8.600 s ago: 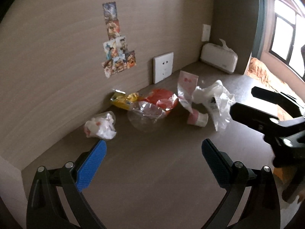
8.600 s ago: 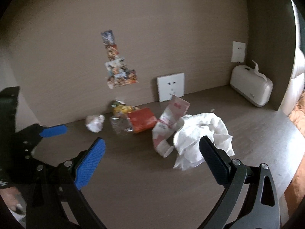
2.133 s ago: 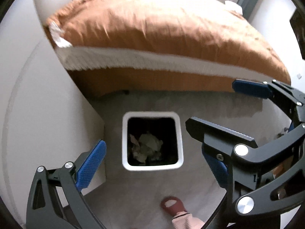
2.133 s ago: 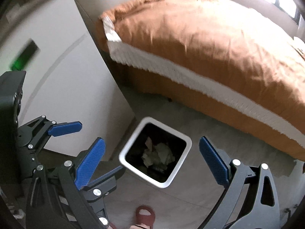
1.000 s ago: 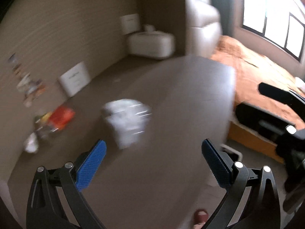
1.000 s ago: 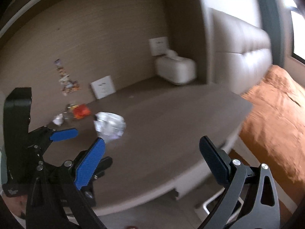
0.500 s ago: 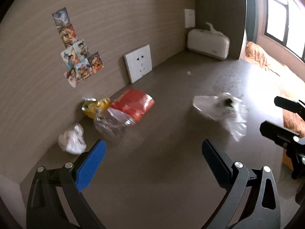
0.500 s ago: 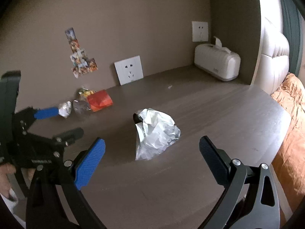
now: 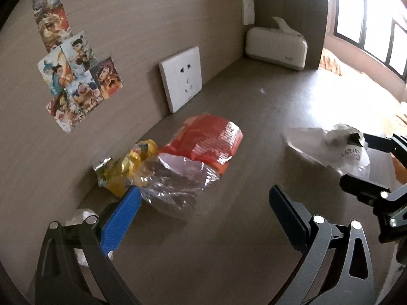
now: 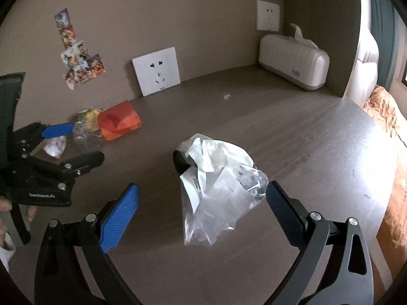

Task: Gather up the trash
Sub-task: 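Grasp the white plastic bag with the right tool while the left tool grasps the clear red-labelled bottle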

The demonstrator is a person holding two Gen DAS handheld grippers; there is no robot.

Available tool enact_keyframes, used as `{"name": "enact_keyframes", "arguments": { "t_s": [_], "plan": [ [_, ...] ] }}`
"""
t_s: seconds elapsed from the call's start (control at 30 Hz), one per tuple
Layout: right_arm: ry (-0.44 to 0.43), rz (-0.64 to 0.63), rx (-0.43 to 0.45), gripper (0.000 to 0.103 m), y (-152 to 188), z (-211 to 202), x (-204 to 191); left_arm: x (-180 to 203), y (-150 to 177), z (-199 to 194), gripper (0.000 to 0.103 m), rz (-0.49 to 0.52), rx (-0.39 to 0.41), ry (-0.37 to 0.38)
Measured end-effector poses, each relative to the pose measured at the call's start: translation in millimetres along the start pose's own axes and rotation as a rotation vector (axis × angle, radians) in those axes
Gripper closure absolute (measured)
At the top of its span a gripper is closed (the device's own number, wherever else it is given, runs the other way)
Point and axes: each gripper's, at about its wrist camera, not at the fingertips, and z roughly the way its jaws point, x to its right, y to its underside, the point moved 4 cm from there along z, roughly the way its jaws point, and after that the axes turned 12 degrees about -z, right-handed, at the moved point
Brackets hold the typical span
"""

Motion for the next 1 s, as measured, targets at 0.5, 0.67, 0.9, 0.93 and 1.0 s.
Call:
{"name": "enact_keyframes", "arguments": {
  "t_s": [0.5, 0.67, 0.9, 0.93, 1.0],
  "plan": [
    [-0.023, 0.02, -0.021, 0.034, -5, 15, 6, 16, -12, 27, 0.005, 0.074, -0.03, 0.098],
    [-0.037, 0.019, -0.016, 0.045, -6, 15, 7, 27, -13, 40, 0.066, 0.099, -0.065, 0.126],
    [-0.036, 0.016, -0.011, 0.046, -7, 13, 8, 41, -14, 45, 0.077, 0.126, -0.06, 0.14],
    [-0.033, 0.018, -0.011, 0.047, -7, 13, 9, 43, -15, 45, 0.077, 0.13, -0.056, 0.136],
    [-0.03, 0.024, -0.011, 0.047, -8, 12, 12, 43, -18, 44, 0.074, 0.126, -0.044, 0.131]
  ]
}}
